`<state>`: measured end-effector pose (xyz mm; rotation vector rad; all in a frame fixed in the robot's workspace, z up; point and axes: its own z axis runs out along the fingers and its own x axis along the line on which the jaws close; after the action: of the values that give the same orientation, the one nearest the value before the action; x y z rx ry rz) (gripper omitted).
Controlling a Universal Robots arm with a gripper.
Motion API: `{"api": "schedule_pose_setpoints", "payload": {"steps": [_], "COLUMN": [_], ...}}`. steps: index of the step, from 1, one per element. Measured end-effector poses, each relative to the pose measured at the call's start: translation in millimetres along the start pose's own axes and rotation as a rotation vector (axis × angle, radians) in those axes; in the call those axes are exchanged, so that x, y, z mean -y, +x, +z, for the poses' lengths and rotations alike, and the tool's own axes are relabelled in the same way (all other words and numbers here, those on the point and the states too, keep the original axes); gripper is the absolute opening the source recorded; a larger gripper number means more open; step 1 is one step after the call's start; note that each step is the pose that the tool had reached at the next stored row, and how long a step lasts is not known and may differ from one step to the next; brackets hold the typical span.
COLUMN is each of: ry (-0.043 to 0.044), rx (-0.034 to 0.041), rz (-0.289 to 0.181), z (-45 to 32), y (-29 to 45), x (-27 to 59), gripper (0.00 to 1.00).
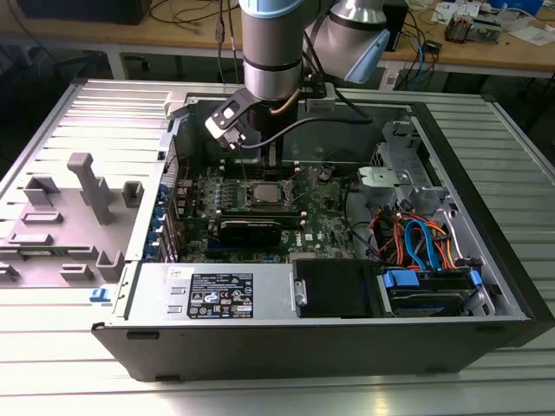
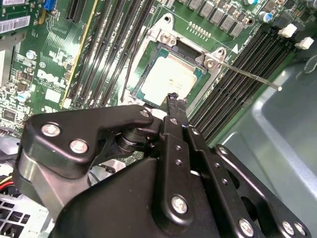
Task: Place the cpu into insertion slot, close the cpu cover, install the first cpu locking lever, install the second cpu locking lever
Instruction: 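Close the cpu cover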
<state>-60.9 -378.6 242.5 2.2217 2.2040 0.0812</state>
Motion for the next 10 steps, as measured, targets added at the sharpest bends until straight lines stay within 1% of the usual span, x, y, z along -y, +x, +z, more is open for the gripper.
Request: {"api": "schedule_pose_setpoints", "payload": {"steps": [3, 5, 6, 7, 8, 9, 10], "ry": [0.0002, 0.0004, 0.0016, 0.0023, 0.0029, 0.0048, 0.006], "rx": [-0.0003, -0.0002, -0.0003, -0.0002, -0.0004, -0.0003, -0.0002], "rz": [0.0, 0.0, 0.0, 0.0, 0.0, 0.0, 0.0], "z": [0.8, 0.8, -2.4, -7.8, -8.0, -7.7, -7.6], "y": [0.1, 0.0, 0.2, 0.4, 0.5, 0.5, 0.5], "x": [-14.4, -16.2, -17.3, -19.0, -22.8, -30.2, -33.9], "gripper": [0.11, 0.11, 0.11, 0.11, 0.11, 0.11, 0.11]}}
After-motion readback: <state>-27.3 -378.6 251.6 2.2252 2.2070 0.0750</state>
